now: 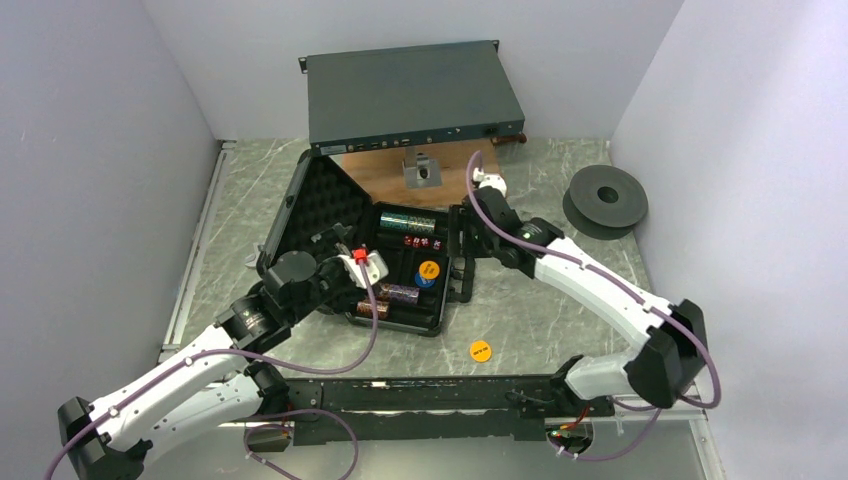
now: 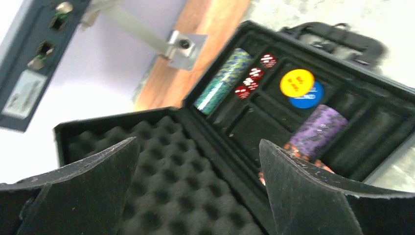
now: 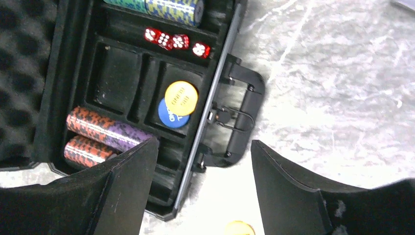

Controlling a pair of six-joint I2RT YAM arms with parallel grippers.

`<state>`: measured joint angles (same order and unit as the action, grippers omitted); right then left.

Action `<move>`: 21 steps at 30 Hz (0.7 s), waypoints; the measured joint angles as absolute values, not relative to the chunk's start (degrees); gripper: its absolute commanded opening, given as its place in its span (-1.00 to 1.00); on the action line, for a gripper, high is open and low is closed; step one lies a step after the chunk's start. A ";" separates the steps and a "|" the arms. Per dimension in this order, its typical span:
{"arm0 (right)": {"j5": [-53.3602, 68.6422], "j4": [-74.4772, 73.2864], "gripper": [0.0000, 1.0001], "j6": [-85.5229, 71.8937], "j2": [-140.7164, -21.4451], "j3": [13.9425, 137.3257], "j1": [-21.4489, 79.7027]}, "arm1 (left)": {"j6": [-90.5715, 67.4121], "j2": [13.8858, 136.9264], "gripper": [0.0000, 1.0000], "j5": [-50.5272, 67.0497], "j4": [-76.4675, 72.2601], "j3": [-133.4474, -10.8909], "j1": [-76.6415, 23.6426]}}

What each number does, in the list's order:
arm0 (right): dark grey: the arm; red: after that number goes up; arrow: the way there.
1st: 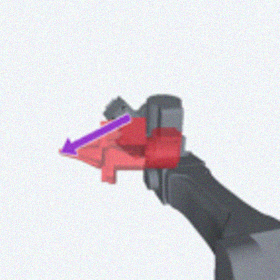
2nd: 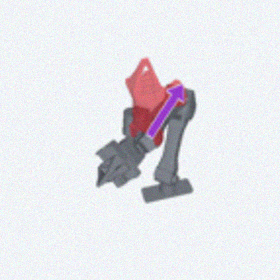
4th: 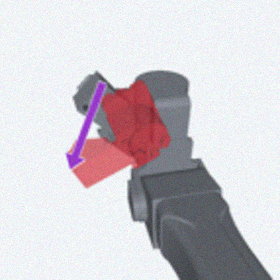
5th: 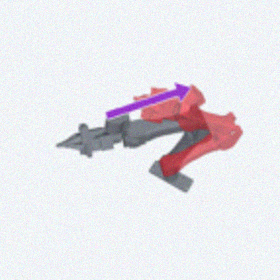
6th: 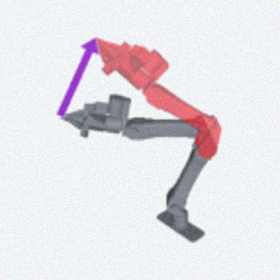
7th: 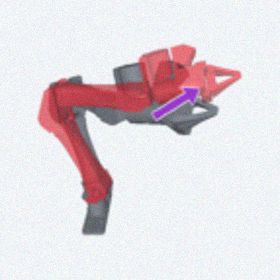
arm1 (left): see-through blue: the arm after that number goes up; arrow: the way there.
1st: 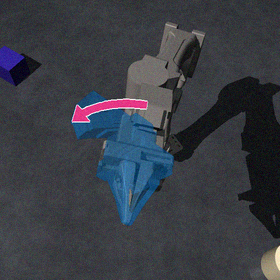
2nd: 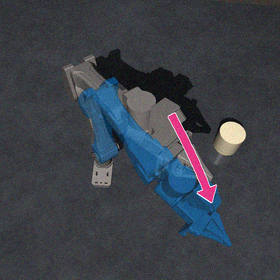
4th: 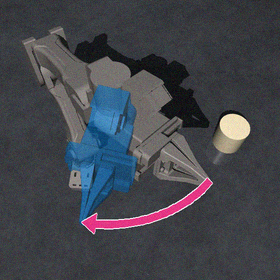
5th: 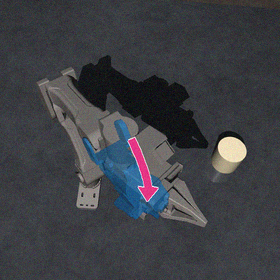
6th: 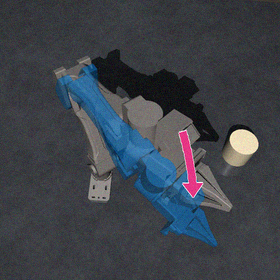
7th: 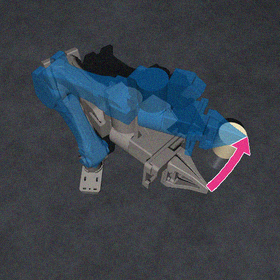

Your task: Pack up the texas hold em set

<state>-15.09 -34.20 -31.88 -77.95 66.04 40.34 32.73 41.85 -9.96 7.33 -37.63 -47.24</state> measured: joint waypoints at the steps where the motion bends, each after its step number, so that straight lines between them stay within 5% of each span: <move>1: -15.38 -34.65 0.47 -31.94 -76.44 65.04 40.34 | 32.73 42.00 0.98 -7.31 8.38 -37.78 -47.24; 11: -19.27 -39.81 0.51 -31.92 -65.49 61.76 40.34 | 33.01 53.56 0.98 7.64 18.44 -49.56 -47.88; 21: -26.57 -45.12 0.81 -33.63 -60.95 61.76 40.14 | 37.04 72.64 0.87 13.91 23.66 -62.57 -50.74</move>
<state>-26.57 -45.12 -33.63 -60.95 61.76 40.14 37.04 72.64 13.91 23.66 -62.57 -50.74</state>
